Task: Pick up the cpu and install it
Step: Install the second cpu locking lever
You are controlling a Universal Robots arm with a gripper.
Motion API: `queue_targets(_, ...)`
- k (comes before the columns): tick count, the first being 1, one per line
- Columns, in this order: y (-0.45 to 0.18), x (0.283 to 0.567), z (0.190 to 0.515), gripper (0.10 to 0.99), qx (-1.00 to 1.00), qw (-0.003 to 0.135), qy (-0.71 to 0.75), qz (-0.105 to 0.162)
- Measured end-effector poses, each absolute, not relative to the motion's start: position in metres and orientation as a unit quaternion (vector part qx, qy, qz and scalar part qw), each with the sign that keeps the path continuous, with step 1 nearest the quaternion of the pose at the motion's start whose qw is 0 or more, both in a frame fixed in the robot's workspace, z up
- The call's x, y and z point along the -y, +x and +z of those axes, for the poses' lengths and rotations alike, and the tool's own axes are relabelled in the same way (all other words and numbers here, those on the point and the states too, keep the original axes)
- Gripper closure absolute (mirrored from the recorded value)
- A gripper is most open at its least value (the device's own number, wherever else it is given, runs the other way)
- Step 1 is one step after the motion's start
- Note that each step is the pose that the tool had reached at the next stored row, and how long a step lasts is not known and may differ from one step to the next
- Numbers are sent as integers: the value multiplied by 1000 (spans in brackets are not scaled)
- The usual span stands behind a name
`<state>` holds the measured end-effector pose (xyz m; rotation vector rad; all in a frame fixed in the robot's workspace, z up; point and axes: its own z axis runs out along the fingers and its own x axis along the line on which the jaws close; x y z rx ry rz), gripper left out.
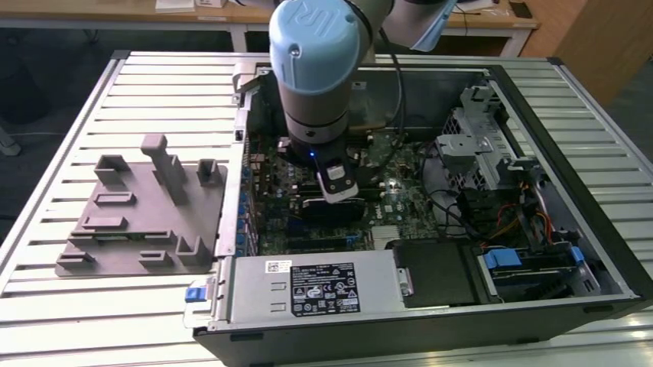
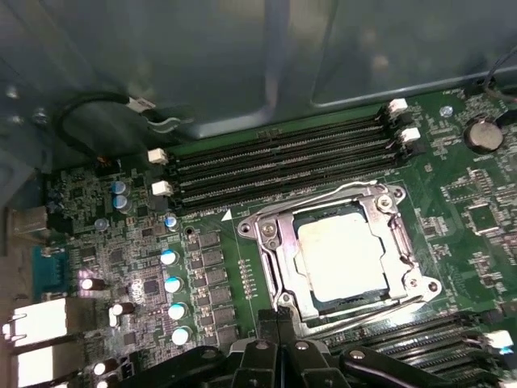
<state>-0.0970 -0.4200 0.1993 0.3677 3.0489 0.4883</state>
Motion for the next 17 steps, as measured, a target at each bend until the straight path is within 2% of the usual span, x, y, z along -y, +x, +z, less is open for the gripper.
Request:
queue_targets(11,-79,418,203,980,-981,18,123,147)
queue_targets(17,-72,407,203,980,-982,19,123,140)
